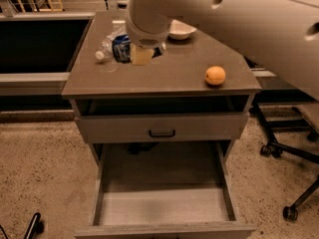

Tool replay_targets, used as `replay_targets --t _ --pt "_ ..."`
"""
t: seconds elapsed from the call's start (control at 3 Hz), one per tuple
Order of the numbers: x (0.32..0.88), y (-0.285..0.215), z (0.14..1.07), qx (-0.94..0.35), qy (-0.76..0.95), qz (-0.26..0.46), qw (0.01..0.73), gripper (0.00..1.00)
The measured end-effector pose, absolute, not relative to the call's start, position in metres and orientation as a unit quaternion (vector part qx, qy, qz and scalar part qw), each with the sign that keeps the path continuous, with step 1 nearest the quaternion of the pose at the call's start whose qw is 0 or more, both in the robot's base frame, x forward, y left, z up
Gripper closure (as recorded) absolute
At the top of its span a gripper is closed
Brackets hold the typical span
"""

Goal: Pick pepsi can from middle drawer and place on counter

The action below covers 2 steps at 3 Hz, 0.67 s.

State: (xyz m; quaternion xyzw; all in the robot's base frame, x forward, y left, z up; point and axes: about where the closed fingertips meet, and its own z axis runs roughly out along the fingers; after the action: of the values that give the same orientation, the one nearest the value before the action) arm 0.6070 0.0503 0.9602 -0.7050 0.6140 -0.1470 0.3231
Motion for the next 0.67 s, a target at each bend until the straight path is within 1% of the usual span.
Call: replay_targets --t 0.33,0.67 --pt "0.6109 0.0406 0.9620 -0.670 0.650 -0.144 0.327 1.00" --pt "0.6136 0.0400 0.9586 -0.666 0.663 -0.131 0.316 1.00"
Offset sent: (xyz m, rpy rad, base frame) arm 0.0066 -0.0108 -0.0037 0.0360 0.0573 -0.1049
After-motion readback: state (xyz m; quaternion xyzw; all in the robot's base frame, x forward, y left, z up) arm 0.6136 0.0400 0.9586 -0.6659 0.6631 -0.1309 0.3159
